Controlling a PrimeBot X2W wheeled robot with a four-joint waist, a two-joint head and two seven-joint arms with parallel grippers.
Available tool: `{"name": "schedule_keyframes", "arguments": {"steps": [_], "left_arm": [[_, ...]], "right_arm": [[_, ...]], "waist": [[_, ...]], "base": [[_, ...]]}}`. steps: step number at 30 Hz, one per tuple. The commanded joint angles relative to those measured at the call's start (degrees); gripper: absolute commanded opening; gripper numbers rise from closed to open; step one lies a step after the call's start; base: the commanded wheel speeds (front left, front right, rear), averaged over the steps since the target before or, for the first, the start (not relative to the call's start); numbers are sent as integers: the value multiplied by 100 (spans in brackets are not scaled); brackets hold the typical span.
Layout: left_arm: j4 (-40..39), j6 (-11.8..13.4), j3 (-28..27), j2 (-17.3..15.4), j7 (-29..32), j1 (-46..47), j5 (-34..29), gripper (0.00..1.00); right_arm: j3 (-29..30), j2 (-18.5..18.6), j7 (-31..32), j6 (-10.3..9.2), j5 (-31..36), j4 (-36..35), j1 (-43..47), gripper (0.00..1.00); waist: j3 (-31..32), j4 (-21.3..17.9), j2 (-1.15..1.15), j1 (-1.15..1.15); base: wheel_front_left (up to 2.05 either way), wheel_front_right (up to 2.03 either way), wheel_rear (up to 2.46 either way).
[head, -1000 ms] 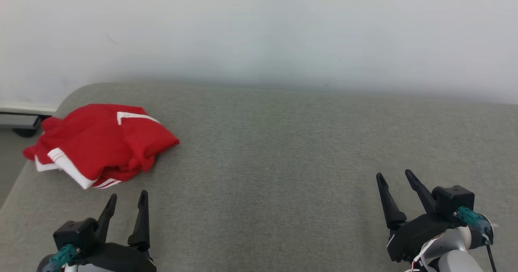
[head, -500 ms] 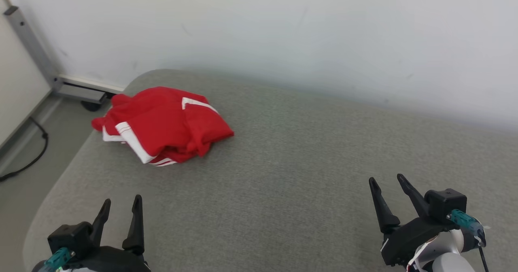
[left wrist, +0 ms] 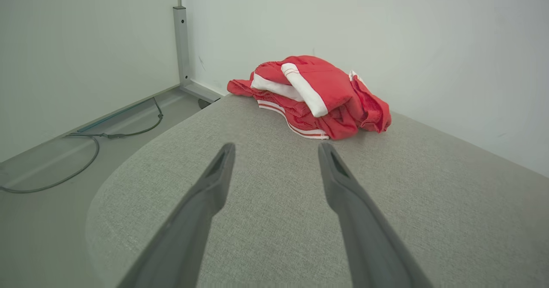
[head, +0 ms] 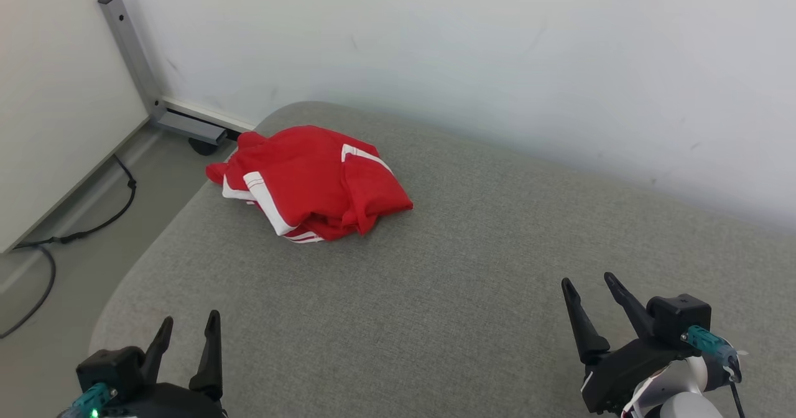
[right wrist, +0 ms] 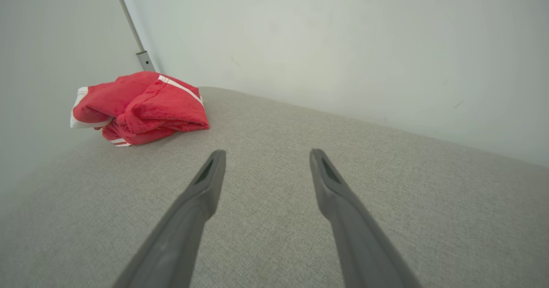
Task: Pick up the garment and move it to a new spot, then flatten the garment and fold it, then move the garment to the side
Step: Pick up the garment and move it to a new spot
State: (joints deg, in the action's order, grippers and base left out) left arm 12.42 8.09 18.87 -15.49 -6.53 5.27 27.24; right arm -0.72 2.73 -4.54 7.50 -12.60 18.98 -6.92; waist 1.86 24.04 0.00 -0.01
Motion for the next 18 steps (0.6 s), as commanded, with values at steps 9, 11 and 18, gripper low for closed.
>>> {"name": "schedule_keyframes", "arguments": {"steps": [9,11,18], "left_arm": [[457,-352,79,90,638,789,402,100],[610,-404,57,109,766,1095,486,100],[1083,-538,-67,167,1442,2217,798,100]], "right_arm": [[-43,29,88,-2,43,-188,-100,100],[-55,28,144,-2,114,-290,-173,100],[-29,29,383,-2,349,-808,-403,100]], "waist": [[-328,106,0,1],[-490,82,0,1],[-1218,-89,0,1]], "base": [[0,0,0],[0,0,0],[0,0,0]]}}
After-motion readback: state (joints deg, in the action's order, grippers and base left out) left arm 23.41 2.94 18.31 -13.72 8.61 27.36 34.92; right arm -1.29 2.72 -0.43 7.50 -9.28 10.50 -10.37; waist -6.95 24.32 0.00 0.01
